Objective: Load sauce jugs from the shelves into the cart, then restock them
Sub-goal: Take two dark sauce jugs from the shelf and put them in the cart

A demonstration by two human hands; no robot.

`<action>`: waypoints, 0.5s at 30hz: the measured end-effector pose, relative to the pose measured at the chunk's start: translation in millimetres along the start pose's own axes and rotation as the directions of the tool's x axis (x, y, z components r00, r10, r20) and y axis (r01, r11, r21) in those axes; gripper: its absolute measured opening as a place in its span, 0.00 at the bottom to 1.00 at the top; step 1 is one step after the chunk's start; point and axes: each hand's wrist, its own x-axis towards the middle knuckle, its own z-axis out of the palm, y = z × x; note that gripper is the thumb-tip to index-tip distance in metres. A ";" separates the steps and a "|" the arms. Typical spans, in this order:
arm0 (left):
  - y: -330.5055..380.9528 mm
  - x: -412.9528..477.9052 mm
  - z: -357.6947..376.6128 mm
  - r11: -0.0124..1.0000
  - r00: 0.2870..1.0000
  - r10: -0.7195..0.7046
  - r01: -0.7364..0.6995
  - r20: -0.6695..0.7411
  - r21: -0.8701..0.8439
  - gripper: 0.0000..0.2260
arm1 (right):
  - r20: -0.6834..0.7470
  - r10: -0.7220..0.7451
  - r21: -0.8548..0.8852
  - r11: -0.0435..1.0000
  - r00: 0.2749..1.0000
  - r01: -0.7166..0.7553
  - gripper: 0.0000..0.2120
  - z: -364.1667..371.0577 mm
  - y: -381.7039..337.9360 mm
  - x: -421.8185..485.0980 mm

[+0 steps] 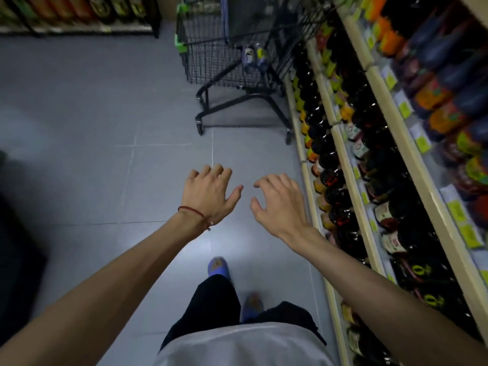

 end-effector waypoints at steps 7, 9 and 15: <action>-79.1 138.8 10.4 0.999 0.998 -0.050 0.050 0.024 -0.017 0.26 | -0.020 -0.032 -0.032 0.999 0.999 0.031 0.14 36.7 10.6 165.2; -102.6 180.4 9.4 0.997 0.998 -0.059 0.061 0.034 -0.042 0.27 | -0.013 -0.004 -0.031 1.000 1.000 0.003 0.14 42.6 11.8 215.7; -164.0 307.8 0.6 0.999 0.999 -0.020 0.021 0.031 -0.035 0.26 | -0.039 0.156 -0.001 0.988 0.987 -0.156 0.17 48.4 22.8 351.7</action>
